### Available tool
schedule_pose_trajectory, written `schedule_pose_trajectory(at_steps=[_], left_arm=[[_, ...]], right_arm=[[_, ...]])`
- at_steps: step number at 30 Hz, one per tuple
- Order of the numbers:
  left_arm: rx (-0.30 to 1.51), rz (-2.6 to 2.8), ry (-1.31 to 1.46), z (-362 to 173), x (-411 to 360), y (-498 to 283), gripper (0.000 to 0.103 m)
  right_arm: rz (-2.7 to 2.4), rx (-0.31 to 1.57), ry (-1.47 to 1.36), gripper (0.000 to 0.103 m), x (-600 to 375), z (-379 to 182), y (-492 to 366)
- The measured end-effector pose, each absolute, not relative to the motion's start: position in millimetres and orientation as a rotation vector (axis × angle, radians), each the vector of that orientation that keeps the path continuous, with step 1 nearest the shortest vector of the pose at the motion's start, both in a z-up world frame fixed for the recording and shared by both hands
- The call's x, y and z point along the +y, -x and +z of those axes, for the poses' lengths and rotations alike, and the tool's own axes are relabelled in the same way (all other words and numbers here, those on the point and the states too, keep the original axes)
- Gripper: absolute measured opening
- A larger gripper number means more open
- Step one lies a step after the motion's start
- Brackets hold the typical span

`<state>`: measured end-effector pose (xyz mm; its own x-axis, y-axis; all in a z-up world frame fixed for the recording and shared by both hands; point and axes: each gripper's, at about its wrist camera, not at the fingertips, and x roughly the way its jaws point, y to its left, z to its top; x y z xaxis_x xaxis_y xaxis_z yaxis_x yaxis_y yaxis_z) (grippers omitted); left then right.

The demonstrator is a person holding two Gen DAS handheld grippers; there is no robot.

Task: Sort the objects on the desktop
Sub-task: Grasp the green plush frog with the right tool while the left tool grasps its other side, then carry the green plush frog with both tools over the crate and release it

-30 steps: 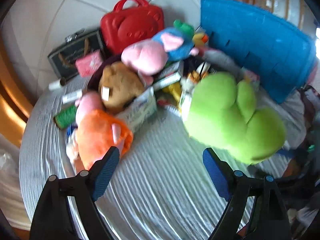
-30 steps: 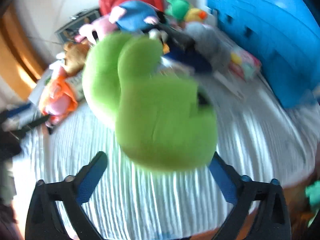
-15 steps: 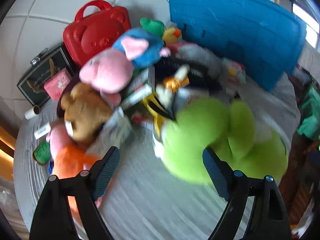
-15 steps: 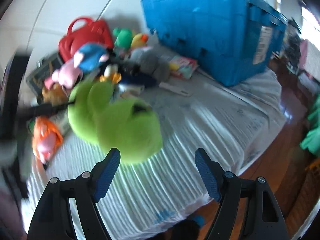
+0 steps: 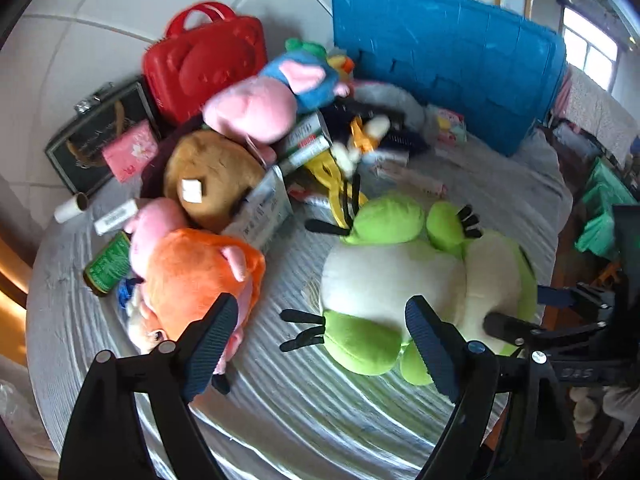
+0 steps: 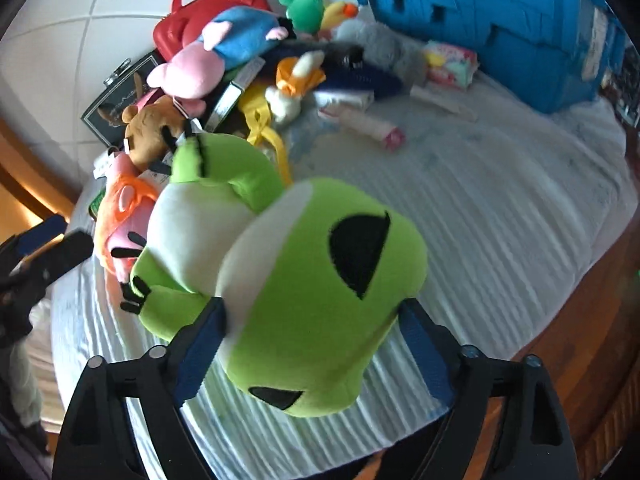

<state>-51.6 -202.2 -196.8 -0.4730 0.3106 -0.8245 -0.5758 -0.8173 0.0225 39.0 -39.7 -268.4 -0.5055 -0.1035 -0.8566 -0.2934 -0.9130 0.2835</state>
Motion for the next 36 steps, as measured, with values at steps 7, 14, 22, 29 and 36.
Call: schedule_pose_trajectory(at_steps=[7, 14, 22, 29, 36], left_arm=[[0.550, 2.130, 1.347, -270, -178, 49, 0.086], [0.457, 2.094, 1.354, -274, -175, 60, 0.086], [0.370, 2.049, 1.386, -281, -169, 52, 0.065], [0.379, 2.114, 1.342, -270, -173, 31, 0.051], [0.297, 2.224, 1.188, -229, -178, 20, 0.051]], right_arm=[[2.533, 0.596, 1.495, 0.103, -40, -265, -41], [2.489, 0.615, 1.477, 0.103, -39, -276, -30], [2.414, 0.644, 1.587, 0.103, -39, -293, -27], [2.491, 0.590, 1.548, 0.077, -44, -279, -37], [2.623, 0.509, 1.381, 0.074, -38, -232, -38]])
